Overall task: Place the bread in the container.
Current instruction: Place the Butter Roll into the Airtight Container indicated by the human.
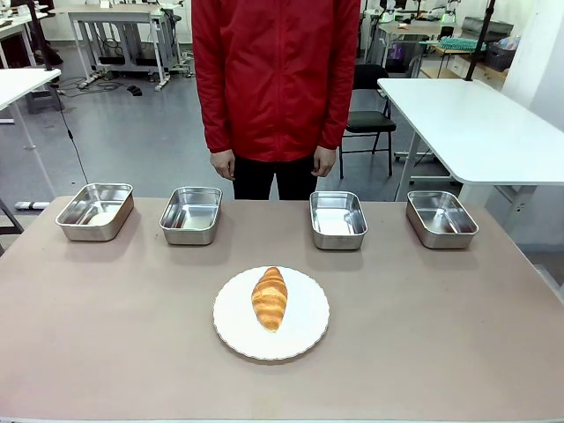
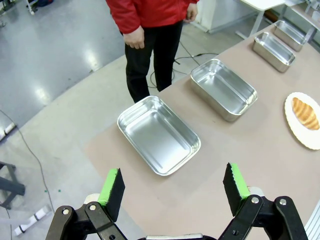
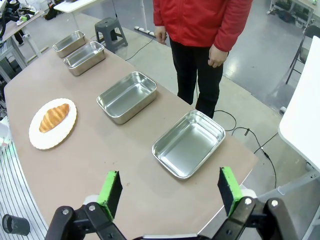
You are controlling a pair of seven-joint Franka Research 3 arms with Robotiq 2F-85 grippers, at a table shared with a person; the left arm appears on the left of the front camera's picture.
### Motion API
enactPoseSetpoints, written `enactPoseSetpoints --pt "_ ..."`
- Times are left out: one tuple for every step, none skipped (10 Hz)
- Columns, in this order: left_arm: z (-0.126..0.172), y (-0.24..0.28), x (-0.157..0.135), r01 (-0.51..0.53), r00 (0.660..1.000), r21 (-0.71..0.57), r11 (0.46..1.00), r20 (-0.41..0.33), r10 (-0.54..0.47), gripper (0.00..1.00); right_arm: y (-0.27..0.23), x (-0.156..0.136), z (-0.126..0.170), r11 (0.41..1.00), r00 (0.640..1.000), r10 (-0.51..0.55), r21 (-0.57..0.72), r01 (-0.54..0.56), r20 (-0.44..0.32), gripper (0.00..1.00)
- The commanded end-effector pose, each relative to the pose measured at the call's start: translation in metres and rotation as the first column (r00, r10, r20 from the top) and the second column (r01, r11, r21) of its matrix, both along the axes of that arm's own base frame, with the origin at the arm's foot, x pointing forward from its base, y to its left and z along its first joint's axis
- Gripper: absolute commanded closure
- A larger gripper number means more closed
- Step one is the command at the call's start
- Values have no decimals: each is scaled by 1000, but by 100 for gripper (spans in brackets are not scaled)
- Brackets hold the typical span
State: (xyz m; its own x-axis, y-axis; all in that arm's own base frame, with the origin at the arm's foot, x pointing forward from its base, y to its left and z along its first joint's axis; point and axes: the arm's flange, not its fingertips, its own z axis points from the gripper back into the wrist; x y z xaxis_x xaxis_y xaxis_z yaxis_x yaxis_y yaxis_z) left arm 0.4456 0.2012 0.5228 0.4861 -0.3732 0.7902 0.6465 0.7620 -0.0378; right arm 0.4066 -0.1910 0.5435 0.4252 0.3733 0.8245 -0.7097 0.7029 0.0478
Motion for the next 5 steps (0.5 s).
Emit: enactPoseSetpoints --pt "1 -1 0 -3 1000 -21 1000 8 3 0 0 0 1 1000 1000 3 4 -3 4 0" --pt "1 -1 0 -3 1000 -21 1000 8 3 0 0 0 1 1000 1000 3 4 -3 4 0" --pt "1 -1 0 -3 1000 -21 1000 8 3 0 0 0 1 1000 1000 3 4 -3 4 0" --pt "1 -1 0 -3 1000 -21 1000 8 3 0 0 0 1 1000 1000 3 4 -3 4 0" --pt "1 -1 0 -3 1000 -21 1000 8 3 0 0 0 1 1000 1000 3 4 -3 4 0"
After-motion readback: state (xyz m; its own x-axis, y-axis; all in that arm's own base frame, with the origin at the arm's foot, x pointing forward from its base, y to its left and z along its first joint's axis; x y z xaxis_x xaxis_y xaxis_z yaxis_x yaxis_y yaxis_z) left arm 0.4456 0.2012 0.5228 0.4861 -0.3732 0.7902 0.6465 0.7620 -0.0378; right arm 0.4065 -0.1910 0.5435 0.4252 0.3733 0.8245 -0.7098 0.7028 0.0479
